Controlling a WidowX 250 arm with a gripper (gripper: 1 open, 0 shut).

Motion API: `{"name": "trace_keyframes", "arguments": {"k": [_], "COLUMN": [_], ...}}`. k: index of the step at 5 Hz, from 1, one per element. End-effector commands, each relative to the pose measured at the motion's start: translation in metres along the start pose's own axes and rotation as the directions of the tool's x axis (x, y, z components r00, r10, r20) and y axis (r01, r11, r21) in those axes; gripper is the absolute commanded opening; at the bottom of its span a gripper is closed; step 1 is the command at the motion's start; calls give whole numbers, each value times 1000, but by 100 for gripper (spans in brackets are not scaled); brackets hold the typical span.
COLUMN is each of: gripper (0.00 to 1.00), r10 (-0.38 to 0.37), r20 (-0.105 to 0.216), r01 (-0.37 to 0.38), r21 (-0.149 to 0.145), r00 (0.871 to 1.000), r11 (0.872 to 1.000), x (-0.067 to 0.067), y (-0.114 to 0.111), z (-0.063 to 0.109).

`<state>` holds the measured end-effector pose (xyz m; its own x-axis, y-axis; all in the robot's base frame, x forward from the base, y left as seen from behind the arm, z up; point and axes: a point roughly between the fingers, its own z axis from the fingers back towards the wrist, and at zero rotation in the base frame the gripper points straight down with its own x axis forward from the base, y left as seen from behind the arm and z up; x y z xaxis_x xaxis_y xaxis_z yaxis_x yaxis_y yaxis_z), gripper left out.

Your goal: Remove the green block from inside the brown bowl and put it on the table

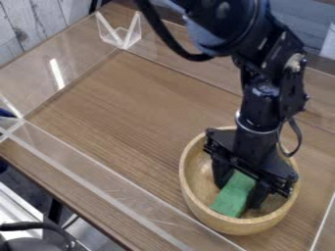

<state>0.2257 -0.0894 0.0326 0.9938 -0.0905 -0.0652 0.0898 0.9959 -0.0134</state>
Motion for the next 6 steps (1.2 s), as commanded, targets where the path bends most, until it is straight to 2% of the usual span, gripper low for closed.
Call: {"name": "trace_keyframes", "arguments": {"k": [1,3,4,5,6], "gripper": [0,0,0,0,0], "r10": [-1,-4,-2,22,94], "r20": [36,53,77,112,149], "r01": [1,5,4,-18,-91], "r21": [-14,-25,-31,-34,-33], "r00": [999,999,997,994,984], "r11": [1000,1000,1000,999,995], "x": [5,4,4,3,10], "y": [-1,2,7,20,53], "z": [12,28,42,63,83]}}
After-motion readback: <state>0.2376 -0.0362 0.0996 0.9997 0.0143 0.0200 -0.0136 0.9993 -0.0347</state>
